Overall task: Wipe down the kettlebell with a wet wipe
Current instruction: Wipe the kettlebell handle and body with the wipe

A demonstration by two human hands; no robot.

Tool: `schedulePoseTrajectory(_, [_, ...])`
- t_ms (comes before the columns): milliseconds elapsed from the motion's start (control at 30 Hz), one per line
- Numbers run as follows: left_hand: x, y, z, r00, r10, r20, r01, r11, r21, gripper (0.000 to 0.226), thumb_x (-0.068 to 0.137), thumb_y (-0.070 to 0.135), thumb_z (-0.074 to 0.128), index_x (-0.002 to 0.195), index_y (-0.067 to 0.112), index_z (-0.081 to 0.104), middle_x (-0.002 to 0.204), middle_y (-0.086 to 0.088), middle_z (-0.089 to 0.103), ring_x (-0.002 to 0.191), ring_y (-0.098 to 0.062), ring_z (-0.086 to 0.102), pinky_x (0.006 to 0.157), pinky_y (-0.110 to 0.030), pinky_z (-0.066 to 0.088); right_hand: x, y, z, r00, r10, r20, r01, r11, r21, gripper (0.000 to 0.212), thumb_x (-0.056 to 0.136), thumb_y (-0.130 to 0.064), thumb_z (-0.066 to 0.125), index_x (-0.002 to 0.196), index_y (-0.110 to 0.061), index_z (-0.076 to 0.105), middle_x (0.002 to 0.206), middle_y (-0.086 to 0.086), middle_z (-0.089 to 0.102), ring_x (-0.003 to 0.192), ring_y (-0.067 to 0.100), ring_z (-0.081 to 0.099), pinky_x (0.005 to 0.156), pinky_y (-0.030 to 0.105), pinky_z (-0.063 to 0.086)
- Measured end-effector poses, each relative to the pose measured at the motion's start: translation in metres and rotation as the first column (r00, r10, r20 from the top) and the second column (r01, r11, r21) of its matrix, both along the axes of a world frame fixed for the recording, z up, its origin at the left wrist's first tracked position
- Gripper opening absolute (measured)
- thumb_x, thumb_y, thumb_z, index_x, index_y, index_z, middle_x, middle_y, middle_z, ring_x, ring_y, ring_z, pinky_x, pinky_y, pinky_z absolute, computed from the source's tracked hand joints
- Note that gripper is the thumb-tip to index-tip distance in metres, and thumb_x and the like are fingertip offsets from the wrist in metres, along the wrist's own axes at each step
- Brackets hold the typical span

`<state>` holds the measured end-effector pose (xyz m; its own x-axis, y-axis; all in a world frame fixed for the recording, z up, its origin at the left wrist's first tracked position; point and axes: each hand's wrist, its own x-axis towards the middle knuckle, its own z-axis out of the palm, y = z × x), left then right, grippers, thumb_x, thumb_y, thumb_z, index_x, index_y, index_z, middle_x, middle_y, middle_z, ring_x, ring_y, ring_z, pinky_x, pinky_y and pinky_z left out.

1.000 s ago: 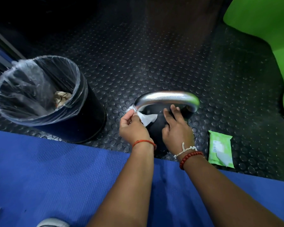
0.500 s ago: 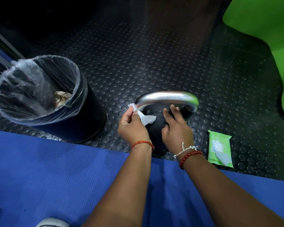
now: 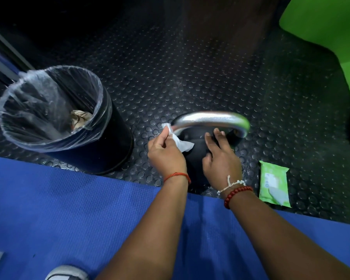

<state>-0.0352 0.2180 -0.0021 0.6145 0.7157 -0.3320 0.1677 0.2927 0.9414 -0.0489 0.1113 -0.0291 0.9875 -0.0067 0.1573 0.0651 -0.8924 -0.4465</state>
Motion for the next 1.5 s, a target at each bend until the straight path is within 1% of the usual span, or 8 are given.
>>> schedulePoseTrajectory(567, [0.008,0.025,-0.009,0.969,-0.234,-0.082,0.245,0.953,0.176,0.031,0.089,0.000,0.052,0.106,0.016,0.072,0.097,0.019,0.057,0.096,0.001,0.058,0.081,-0.003,0.040,0.000,0.001,0.000,0.998,-0.004,0.061,0.007,0.998,-0.055,0.051,0.074,-0.012,0.048,0.122,-0.009,0.063,0.137,0.016,0.051,0.127,0.032,0.049,0.086,0.045,0.052])
schedulePoseTrajectory(767, [0.005,0.028,-0.008,0.956,-0.286,-0.061,0.292,0.929,0.227,0.034,0.089,-0.003,0.050,0.109,0.015,0.070,0.099,0.018,0.056,0.091,0.007,0.056,0.080,0.003,0.038,0.000,0.001,-0.001,0.999,-0.003,0.053,0.006,0.998,-0.059,0.052,0.075,-0.014,0.046,0.123,-0.010,0.062,0.138,0.016,0.051,0.128,0.031,0.048,0.088,0.044,0.051])
schedulePoseTrajectory(867, [0.011,0.033,-0.011,0.948,-0.302,-0.100,0.317,0.927,0.202,0.033,0.088,-0.004,0.050,0.108,0.014,0.070,0.098,0.017,0.056,0.097,-0.001,0.058,0.084,-0.002,0.041,0.000,0.001,-0.001,0.999,-0.006,0.046,0.008,0.998,-0.059,0.052,0.075,-0.014,0.046,0.124,-0.010,0.062,0.139,0.015,0.050,0.129,0.031,0.047,0.089,0.044,0.051])
schedulePoseTrajectory(967, [0.004,0.028,-0.010,0.954,-0.288,-0.083,0.300,0.931,0.209,0.035,0.089,-0.003,0.049,0.111,0.015,0.069,0.102,0.014,0.057,0.093,0.005,0.057,0.089,-0.006,0.041,0.000,0.001,0.000,0.999,-0.003,0.047,0.005,0.999,-0.038,0.050,0.075,-0.011,0.049,0.123,-0.008,0.062,0.138,0.017,0.050,0.129,0.032,0.047,0.089,0.046,0.050])
schedulePoseTrajectory(1100, [0.011,0.034,-0.018,0.937,-0.309,-0.163,0.330,0.935,0.126,0.034,0.089,-0.003,0.048,0.108,0.013,0.070,0.111,0.004,0.062,0.100,-0.008,0.061,0.093,-0.017,0.046,0.000,0.001,0.000,1.000,-0.001,0.026,0.002,0.999,-0.041,0.051,0.076,-0.013,0.047,0.125,-0.010,0.061,0.141,0.015,0.048,0.131,0.031,0.045,0.091,0.045,0.049])
schedulePoseTrajectory(1233, [0.005,0.031,-0.017,0.934,-0.325,-0.147,0.348,0.923,0.165,0.035,0.090,-0.005,0.046,0.113,0.010,0.068,0.103,0.013,0.056,0.100,-0.005,0.057,0.095,-0.015,0.042,0.000,0.001,0.000,1.000,-0.003,0.029,0.004,0.999,-0.041,0.051,0.076,-0.014,0.046,0.124,-0.010,0.062,0.140,0.016,0.049,0.130,0.031,0.046,0.089,0.046,0.050])
schedulePoseTrajectory(1367, [0.015,0.038,-0.025,0.905,-0.369,-0.211,0.390,0.918,0.072,0.037,0.088,-0.004,0.046,0.108,0.015,0.070,0.111,-0.006,0.065,0.103,-0.020,0.064,0.097,-0.032,0.049,0.000,0.001,0.001,1.000,-0.005,0.009,0.005,0.999,-0.032,0.052,0.076,-0.015,0.044,0.126,-0.011,0.060,0.142,0.015,0.046,0.132,0.030,0.044,0.091,0.046,0.049])
schedulePoseTrajectory(1500, [0.008,0.032,-0.026,0.927,-0.332,-0.175,0.350,0.933,0.086,0.037,0.088,-0.004,0.046,0.111,0.015,0.069,0.118,-0.001,0.061,0.107,-0.014,0.061,0.098,-0.028,0.048,-0.001,0.001,0.001,1.000,-0.007,0.017,0.007,0.999,-0.043,0.052,0.076,-0.014,0.045,0.126,-0.010,0.061,0.141,0.015,0.047,0.130,0.030,0.046,0.090,0.046,0.050])
